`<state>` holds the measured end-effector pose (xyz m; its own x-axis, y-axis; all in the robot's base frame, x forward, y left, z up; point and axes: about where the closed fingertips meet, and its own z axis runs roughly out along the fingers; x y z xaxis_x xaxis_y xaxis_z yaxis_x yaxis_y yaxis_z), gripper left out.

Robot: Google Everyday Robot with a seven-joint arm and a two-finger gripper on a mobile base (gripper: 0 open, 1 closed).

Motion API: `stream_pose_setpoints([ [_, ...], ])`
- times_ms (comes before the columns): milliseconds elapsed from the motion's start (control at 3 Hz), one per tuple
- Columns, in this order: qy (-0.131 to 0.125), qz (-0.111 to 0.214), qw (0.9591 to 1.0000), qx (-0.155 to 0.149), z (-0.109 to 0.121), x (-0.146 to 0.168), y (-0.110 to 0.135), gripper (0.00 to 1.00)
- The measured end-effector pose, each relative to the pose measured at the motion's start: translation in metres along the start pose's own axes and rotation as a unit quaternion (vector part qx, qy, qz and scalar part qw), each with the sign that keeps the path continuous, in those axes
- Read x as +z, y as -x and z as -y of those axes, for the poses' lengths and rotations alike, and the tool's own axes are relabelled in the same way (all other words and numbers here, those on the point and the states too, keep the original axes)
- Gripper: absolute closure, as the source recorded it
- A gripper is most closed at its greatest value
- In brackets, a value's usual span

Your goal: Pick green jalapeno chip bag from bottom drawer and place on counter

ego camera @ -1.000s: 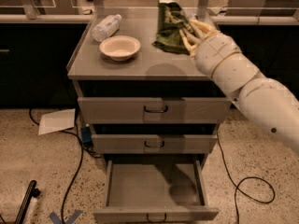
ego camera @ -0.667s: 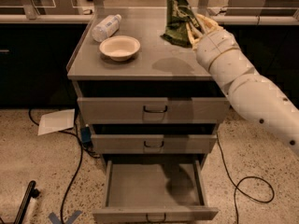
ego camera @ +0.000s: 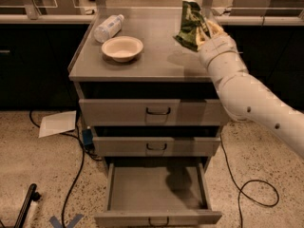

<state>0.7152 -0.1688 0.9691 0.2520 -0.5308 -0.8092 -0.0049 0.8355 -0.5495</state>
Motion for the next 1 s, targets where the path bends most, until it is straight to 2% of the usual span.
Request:
stream_pose_setpoints([
  [333, 0.02, -0.037, 0.999, 0.013, -0.012, 0.008, -0.025, 1.0],
  [667, 0.055, -0.072, 0.9954, 0.033, -0.027, 0.012, -0.047, 1.0],
  [1000, 0.054, -0.079, 0.9946, 0.041, -0.026, 0.011, -0.052, 0.81],
])
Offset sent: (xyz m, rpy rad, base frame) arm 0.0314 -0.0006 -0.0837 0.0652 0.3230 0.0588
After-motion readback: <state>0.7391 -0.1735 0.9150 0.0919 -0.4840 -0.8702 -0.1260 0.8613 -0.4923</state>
